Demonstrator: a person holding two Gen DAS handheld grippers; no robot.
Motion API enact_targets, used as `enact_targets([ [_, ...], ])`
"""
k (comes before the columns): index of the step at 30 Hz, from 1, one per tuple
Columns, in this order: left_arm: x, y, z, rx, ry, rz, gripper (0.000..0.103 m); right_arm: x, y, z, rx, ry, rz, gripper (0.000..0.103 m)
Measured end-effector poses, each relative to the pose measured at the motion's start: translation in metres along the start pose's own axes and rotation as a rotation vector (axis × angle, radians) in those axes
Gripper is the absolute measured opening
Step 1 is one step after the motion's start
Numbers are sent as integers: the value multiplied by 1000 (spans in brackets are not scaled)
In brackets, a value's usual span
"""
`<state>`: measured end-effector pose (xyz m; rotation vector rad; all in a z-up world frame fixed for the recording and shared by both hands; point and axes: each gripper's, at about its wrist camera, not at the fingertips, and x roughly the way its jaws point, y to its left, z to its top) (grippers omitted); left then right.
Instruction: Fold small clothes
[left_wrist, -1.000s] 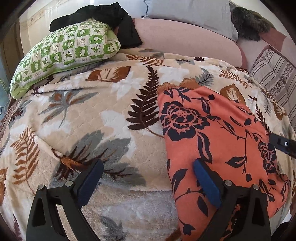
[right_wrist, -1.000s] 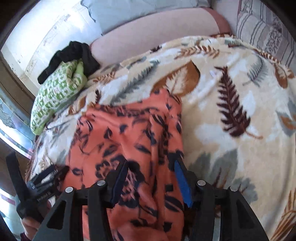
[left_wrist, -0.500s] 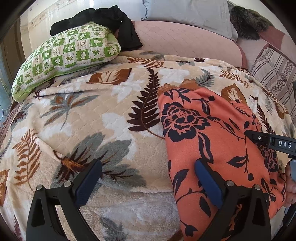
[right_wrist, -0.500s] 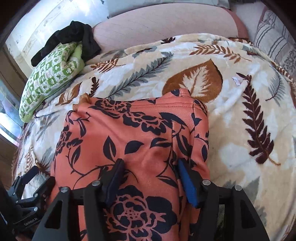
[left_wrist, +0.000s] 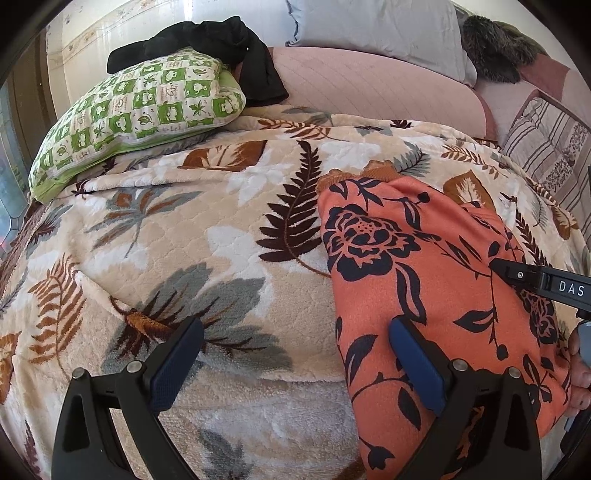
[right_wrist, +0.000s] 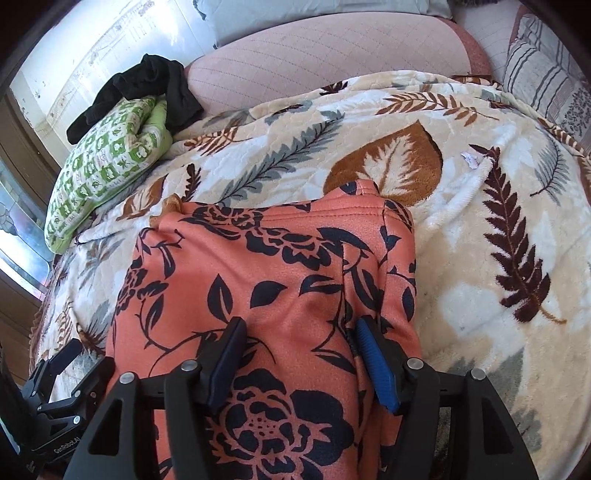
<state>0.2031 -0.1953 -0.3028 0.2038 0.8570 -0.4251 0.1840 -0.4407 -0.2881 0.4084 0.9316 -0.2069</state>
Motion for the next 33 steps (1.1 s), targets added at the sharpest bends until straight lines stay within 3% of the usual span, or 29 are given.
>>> enact_targets([
  [18,0,2,-2,-7,-6,-3,102,-2,-1,-3,-1,-18,19,68],
  [33,1,2,-1,-4,-10,-1,103,-31,-37,-3,116,-31,177,70],
])
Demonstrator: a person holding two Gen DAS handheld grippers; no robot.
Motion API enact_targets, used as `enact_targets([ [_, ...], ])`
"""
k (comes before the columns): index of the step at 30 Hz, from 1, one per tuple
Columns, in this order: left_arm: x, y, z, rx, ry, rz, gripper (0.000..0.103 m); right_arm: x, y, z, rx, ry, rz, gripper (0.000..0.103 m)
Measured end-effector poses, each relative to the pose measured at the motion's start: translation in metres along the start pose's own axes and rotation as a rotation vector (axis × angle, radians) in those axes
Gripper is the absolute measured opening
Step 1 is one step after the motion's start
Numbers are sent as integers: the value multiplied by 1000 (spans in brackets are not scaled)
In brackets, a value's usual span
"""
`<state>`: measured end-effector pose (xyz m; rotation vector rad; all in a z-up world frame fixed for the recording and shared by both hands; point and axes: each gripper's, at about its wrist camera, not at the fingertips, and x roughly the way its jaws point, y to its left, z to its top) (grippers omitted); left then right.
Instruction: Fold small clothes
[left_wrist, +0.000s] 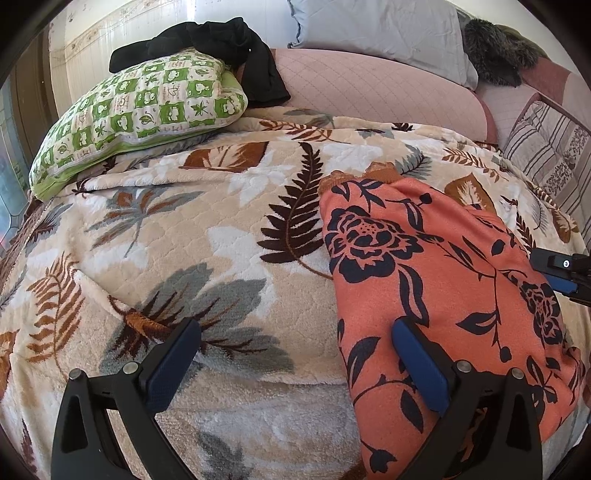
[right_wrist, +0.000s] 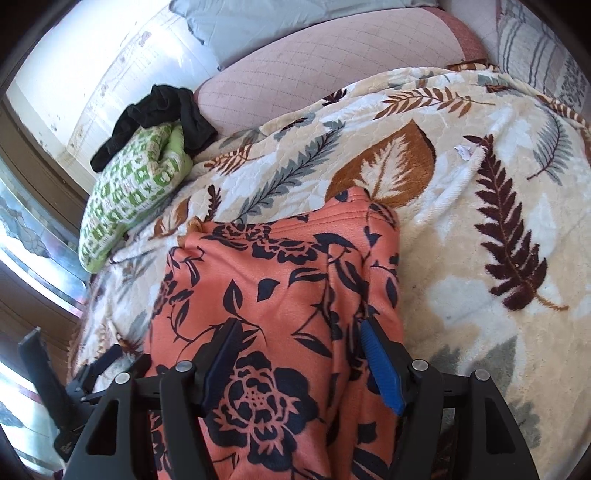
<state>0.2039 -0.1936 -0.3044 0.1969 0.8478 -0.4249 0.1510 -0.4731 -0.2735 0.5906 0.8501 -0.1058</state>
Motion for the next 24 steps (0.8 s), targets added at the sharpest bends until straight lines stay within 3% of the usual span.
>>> enact_targets([
  [5,1,-2,1,1,-3,4,103,-16,-21,5,45,-39,-31,74],
  [13,1,-4,4,-6,-1,11,103,-17,-51,7,131,-12,-20,74],
  [21,4,-2,7,-27,16,-11,103,-6,-56,1,161,54,54,74],
  [24,4,2,11,-43,32,-61,103,6,-62,-3,205,106,112,75],
])
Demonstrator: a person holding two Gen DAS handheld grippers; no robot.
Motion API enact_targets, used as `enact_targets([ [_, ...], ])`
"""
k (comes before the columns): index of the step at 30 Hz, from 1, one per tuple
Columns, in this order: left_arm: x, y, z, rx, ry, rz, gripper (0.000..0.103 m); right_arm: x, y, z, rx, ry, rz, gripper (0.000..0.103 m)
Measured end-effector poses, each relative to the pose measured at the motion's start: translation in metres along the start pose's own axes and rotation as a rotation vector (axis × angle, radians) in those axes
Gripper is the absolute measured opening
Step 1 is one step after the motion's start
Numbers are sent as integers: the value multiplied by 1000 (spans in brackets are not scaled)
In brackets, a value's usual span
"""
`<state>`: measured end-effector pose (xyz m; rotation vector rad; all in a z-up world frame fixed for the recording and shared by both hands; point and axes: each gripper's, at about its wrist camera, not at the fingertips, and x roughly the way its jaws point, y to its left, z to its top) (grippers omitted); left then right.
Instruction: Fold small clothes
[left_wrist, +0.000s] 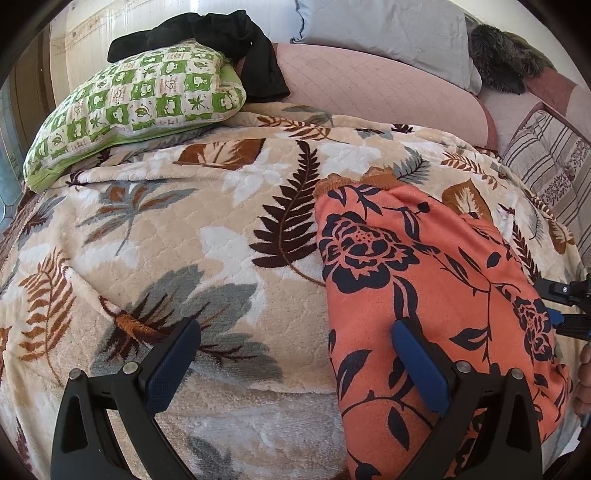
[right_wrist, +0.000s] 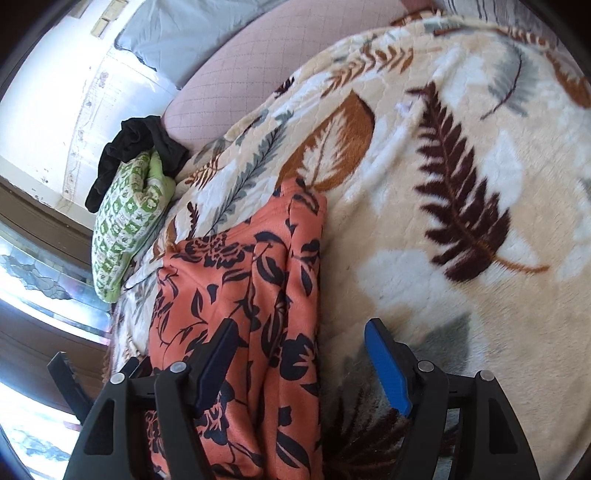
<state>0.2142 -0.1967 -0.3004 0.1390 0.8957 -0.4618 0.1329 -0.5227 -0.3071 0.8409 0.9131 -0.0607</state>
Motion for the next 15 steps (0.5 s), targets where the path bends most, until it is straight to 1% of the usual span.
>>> enact_targets([
  [3,-3,2,4,-17,29,-138,103,4,-9,1,52,7,55,76],
  [4,-4,2,4,-19,35,-172,103,4,-10,1,62,10,71,77],
  [7,-1,-2,4,-17,58,-209,103,5,-15,1,92,21,123,79],
  [11,14,-8,-1,-23,156,-313,103,8,-16,2,104,32,173,80],
  [13,19,-10,-3,-37,194,-366,103,14,-15,0,117,62,228,80],
  [14,21,-10,-4,-38,202,-380,103,18,-13,-1,116,81,250,80],
  [15,21,-11,-4,-37,206,-390,103,21,-9,-3,102,93,251,80],
])
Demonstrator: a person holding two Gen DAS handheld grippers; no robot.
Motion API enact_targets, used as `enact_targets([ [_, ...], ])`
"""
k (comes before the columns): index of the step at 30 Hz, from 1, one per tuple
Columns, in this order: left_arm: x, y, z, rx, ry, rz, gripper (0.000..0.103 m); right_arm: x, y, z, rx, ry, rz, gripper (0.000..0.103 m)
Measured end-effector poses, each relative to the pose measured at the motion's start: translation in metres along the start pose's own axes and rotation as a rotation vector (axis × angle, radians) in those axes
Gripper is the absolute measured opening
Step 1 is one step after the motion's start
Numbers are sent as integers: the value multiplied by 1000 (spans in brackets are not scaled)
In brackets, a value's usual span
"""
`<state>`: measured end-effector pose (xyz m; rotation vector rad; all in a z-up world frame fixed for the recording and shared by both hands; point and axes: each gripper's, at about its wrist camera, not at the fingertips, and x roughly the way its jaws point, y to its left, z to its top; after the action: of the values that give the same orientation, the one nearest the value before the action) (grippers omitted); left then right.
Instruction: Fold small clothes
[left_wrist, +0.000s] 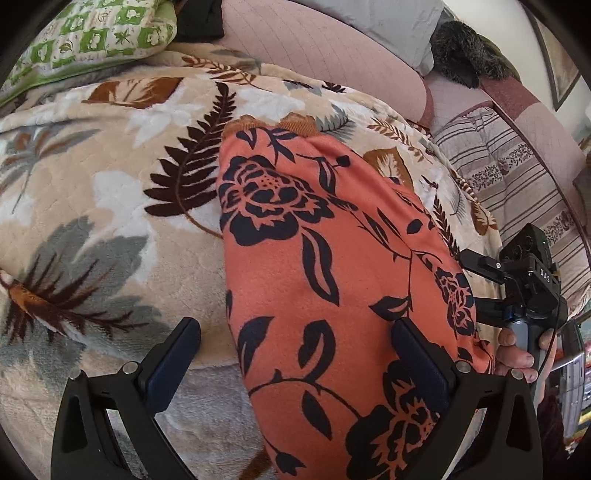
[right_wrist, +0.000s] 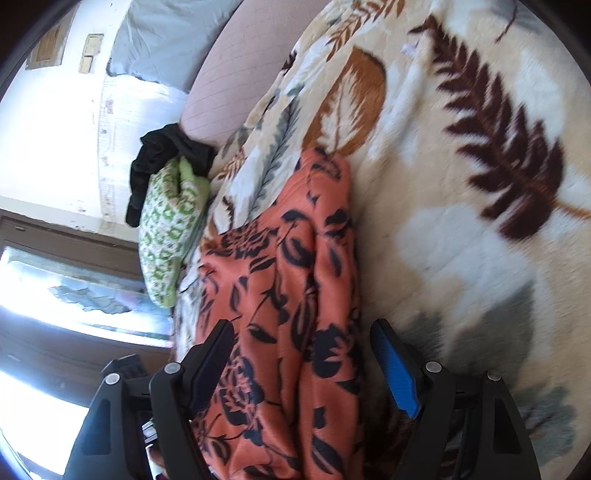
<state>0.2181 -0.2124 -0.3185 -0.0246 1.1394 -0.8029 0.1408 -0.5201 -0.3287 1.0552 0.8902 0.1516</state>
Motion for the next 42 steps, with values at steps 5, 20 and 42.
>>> enact_targets([
  [5,2,1,2,-27,22,-71,102,14,18,-8,-82,-9,-62,80],
  [20,-13,-13,1,71,-34,-26,47,17,89,-37,-421,-175,-374,43],
  [42,-125,40,-12,74,-239,145,46,67,177,-77,-526,-239,-156,41],
])
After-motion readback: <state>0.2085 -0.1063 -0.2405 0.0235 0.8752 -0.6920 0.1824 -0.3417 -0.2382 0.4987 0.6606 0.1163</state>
